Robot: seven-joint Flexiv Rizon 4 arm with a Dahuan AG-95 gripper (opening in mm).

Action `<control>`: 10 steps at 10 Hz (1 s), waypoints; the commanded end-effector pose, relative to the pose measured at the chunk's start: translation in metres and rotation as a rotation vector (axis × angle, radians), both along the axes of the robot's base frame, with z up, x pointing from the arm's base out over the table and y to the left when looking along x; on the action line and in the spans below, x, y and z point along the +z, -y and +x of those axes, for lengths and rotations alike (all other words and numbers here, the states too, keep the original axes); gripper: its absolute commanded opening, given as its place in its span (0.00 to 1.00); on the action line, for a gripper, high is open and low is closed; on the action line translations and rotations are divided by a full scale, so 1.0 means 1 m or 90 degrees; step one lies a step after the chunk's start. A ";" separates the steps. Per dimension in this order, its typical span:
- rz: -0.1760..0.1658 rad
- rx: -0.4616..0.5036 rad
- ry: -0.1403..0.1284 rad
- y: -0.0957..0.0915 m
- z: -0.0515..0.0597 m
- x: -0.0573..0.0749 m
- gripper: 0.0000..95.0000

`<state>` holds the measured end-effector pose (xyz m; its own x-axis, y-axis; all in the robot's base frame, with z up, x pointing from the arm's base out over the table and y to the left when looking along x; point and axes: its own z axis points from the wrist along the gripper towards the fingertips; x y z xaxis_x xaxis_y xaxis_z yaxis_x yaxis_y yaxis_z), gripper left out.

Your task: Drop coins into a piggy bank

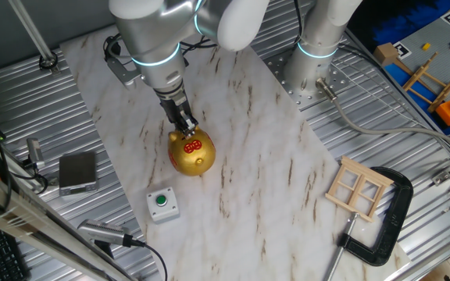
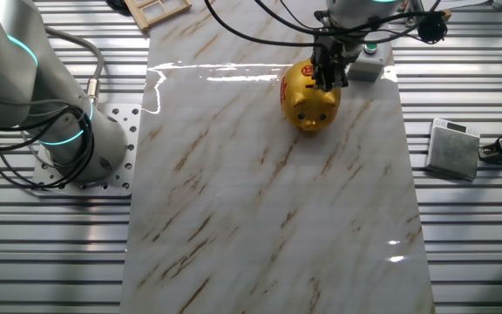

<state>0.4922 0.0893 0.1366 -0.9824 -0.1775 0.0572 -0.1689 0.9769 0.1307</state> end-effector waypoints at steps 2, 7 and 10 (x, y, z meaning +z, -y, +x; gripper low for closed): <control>0.001 0.001 -0.002 0.000 0.000 0.000 0.00; 0.003 0.018 -0.005 0.002 0.002 0.007 0.00; 0.005 0.031 -0.008 0.003 0.004 0.013 0.00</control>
